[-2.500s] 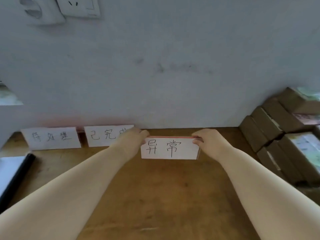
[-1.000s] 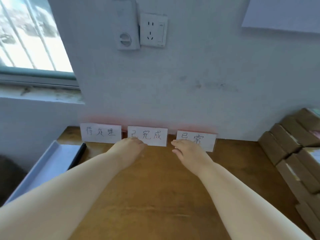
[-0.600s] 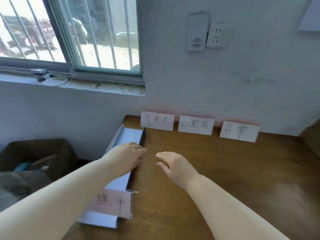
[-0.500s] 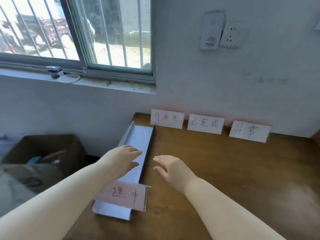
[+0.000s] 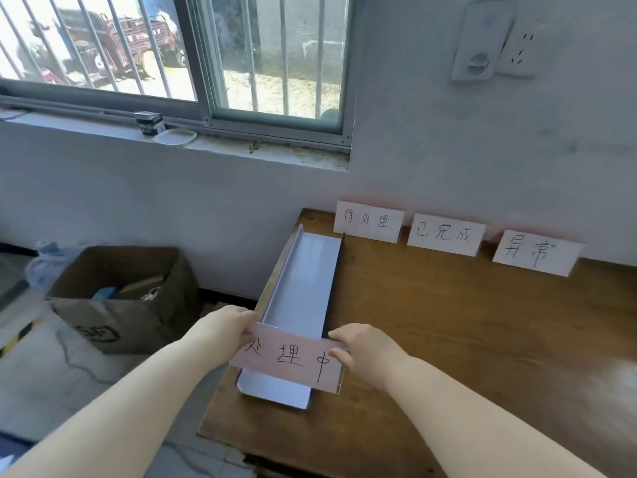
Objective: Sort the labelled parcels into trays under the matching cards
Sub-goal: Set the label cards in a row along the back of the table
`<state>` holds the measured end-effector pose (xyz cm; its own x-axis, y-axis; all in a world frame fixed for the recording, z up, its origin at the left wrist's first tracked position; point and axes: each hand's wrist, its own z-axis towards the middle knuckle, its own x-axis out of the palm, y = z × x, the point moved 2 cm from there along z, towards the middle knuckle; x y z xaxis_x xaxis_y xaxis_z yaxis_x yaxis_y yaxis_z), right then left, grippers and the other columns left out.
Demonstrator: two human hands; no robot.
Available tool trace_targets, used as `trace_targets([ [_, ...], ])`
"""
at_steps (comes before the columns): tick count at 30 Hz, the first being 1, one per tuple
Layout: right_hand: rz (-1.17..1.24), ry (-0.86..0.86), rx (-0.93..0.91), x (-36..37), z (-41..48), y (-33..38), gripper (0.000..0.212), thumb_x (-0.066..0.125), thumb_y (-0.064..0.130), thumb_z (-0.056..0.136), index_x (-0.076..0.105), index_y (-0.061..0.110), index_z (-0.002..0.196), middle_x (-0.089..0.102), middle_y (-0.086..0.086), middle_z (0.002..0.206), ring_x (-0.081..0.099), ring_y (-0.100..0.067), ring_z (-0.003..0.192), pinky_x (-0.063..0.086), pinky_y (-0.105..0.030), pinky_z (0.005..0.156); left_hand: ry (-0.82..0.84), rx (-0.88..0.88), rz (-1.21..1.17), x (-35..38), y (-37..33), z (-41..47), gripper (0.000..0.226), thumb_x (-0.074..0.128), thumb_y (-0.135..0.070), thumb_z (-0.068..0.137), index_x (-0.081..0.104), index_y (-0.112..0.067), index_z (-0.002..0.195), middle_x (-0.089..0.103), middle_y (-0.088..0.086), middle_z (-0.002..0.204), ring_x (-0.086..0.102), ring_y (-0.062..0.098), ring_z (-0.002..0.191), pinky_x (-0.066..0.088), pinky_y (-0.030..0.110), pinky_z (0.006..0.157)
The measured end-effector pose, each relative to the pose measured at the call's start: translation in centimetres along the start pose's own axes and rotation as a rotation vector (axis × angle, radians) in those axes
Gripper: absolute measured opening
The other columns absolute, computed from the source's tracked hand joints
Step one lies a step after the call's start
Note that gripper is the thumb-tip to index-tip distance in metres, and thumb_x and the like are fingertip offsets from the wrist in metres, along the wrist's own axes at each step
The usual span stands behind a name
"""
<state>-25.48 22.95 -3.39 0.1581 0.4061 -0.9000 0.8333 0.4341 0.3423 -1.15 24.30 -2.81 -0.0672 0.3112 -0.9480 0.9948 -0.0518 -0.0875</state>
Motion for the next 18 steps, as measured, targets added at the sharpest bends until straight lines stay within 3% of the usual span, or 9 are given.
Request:
trace_targets([
  [2,0.001,-0.029,0.026,0.0,-0.2,-0.8,0.033,0.040,0.032,0.100,0.054,0.020,0.128,0.057,-0.001,0.127,0.053,-0.019,0.113,0.044,-0.031,0.095,-0.003,0.000,-0.008,0.1,-0.5,0.6,0.031,0.053,-0.034,0.093,0.055,-0.028,0.123,0.057,-0.004,0.122,0.054,0.017,0.110,0.048,0.032,0.090],
  [7,0.084,-0.153,0.111,-1.3,-1.7,-4.7,0.036,0.041,0.028,0.100,0.051,0.018,0.133,0.054,-0.001,0.134,0.049,-0.018,0.122,0.038,-0.027,0.101,-0.068,0.047,-0.073,-0.3,-4.4,2.7,0.034,0.048,-0.034,0.097,0.050,-0.030,0.131,0.055,-0.006,0.126,0.051,0.015,0.116,0.047,0.026,0.090],
  [12,0.110,-0.257,0.203,-3.2,-5.4,-11.2,0.034,0.041,0.022,0.100,0.051,0.019,0.132,0.056,-0.001,0.132,0.050,-0.018,0.120,0.039,-0.028,0.099,-0.093,0.206,-0.034,-0.8,-12.0,5.8,0.045,0.042,-0.019,0.099,0.036,-0.028,0.142,0.044,-0.007,0.142,0.045,0.015,0.126,0.045,0.028,0.094],
  [18,0.108,-0.351,0.332,-5.8,-11.1,-21.5,0.032,0.042,0.021,0.099,0.057,0.018,0.128,0.058,0.002,0.130,0.050,-0.014,0.121,0.037,-0.022,0.101,-0.165,0.325,-0.150,-1.3,-23.9,9.5,0.036,0.042,-0.026,0.100,0.051,-0.025,0.135,0.051,-0.006,0.138,0.043,0.015,0.128,0.037,0.027,0.101],
])
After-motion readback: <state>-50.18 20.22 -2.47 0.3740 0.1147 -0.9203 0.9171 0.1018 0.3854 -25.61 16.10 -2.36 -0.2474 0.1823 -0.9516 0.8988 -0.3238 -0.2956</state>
